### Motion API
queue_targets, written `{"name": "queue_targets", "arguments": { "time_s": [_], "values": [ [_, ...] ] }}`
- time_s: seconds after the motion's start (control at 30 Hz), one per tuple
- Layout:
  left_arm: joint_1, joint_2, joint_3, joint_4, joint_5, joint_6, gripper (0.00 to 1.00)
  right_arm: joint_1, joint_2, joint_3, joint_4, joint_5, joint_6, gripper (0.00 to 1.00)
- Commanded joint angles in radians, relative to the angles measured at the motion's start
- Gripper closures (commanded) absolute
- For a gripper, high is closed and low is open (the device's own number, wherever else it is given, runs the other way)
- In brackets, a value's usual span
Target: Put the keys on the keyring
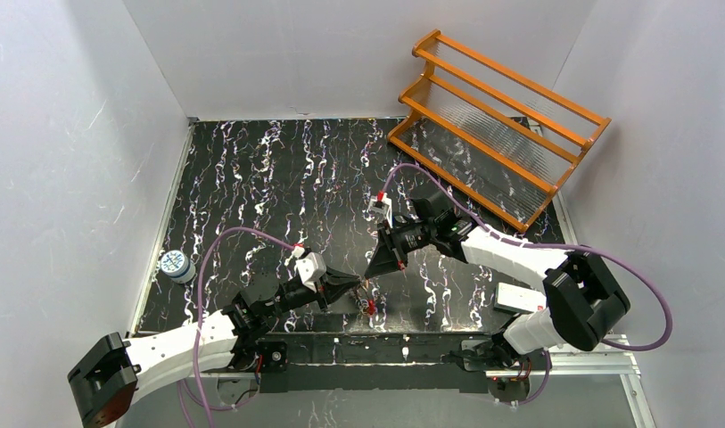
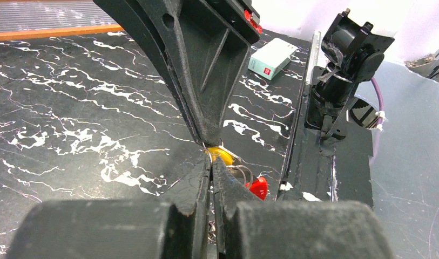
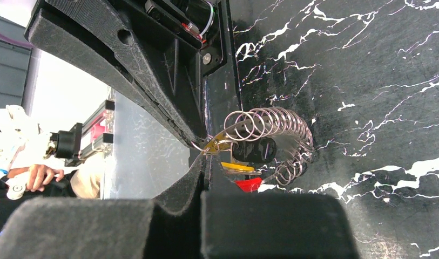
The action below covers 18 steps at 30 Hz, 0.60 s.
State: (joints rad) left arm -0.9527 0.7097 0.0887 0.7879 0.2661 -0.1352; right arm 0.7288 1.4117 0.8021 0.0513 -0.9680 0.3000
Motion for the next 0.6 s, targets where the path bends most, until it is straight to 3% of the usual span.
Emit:
{"name": "queue_targets", "arguments": {
  "time_s": [0.0,0.57],
  "values": [
    [-0.003,-0.015,-0.001,0.054,0.019,-0.006,1.00,0.001,0.012,0.000,0.007,0.019,0.016,0.99],
    [-0.004,-0.020,-0.002,0.054,0.022,-0.006,1.00,-0.007,0.065,0.000,0.000,0.002,0.065,0.99]
  ]
}}
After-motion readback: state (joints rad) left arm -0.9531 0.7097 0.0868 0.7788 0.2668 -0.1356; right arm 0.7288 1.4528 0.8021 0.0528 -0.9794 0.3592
